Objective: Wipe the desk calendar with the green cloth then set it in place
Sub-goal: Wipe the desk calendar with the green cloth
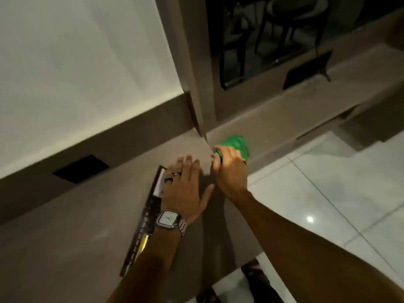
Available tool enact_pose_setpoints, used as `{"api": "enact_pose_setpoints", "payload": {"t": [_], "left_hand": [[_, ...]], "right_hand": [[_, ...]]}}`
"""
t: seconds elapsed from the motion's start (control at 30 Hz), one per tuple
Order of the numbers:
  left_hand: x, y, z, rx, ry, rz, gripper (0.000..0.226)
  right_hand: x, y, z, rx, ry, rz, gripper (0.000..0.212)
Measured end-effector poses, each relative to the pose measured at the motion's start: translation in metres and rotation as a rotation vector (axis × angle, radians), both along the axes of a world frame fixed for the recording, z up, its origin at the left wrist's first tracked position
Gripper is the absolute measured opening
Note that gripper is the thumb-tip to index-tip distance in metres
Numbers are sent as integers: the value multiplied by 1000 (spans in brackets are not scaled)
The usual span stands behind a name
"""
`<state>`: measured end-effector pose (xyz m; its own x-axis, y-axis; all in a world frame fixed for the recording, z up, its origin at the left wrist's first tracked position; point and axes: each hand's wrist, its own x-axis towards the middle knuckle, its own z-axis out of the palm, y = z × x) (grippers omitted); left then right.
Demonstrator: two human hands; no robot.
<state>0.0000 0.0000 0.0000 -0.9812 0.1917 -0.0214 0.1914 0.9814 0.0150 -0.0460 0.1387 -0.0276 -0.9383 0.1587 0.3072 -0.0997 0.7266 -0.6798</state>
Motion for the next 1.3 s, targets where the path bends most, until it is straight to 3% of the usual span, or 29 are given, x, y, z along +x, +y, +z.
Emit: {"api": "enact_pose_setpoints", "payload": {"t": [0.13,0.37,0.5,0.77,0.83,0.97,1.17,1.3], "left_hand": [[0,15,-53,-63,-77,-45,79],[-1,15,-110,-54,-132,-113,90],[3,18,-125,-9,-118,-131,95],[4,17,-139,65,-130,-96,96],[6,16,-140,62,-129,-101,96],[6,17,-137,46,-180,-102,96],[9,15,-108,39,-289,-168,90],[19,0,-58,16,-160,-265,87]], "right_hand": [[-31,28,-55,188,-361,56,48],[-84,57,-112,520,-506,275,92],[-97,60,-130,616,-523,346,92],[-109,65,-134,654,-356,202,70],[-108,64,-129,551,-347,156,58],[-91,63,-111,100,-384,8,48],[-41,58,-62,-878,-363,-141,24],[10,35,-31,-1122,-341,-149,23]]}}
